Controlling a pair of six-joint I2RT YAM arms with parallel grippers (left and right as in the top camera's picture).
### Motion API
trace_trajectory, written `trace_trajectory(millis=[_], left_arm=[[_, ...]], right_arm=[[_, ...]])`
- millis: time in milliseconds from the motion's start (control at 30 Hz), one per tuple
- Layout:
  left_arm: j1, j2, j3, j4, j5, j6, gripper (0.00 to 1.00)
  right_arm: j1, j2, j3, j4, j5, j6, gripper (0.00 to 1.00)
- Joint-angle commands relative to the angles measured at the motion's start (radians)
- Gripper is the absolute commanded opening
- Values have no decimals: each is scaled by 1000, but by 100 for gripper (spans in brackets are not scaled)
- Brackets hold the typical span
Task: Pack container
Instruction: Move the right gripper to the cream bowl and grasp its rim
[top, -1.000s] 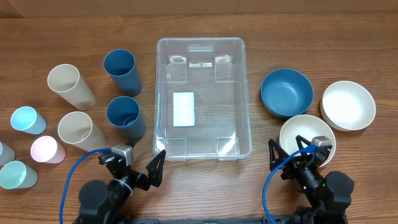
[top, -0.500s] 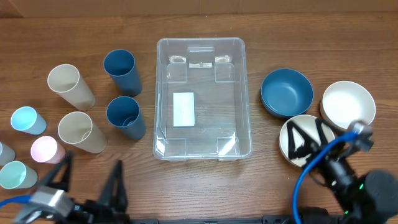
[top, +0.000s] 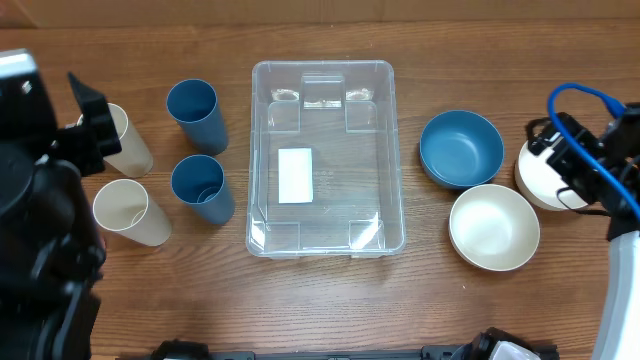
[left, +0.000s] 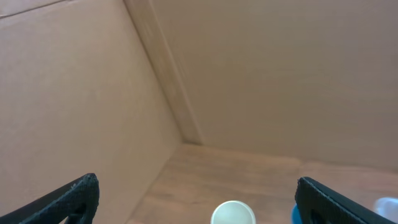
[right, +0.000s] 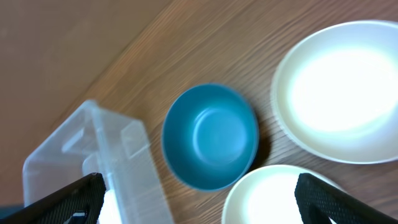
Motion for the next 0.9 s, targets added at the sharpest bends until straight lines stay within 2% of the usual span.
trace_trajectory(millis=[0,100,133,233,333,433,567,867], left_arm=[[97,61,28,1,-22,26,100],[228,108,27,-79,190,-101,100],[309,135,28,-116,311,-157,100],[467,200,27,-131,449,-211,100],[576,270,27,-135,483,-249,100],[624,321,27,-164,515,-280,100],[629,365,26,-239,514,-278,100],[629,370,26,-256,514,-278,100]], right_arm=[[-77,-7,35,6,20,-17,100],[-88,-7,35,-2,23,-17,100],[-88,-7,35,-6,36,-17,100],[-88,-7,35,-19,88,-13,100],[-88,-1,35,-28,96,61,100],[-88,26,35,-45,144,122,100],[-114,132,35,-56,195,184,100],[-252,423,35,53,285,250,100]])
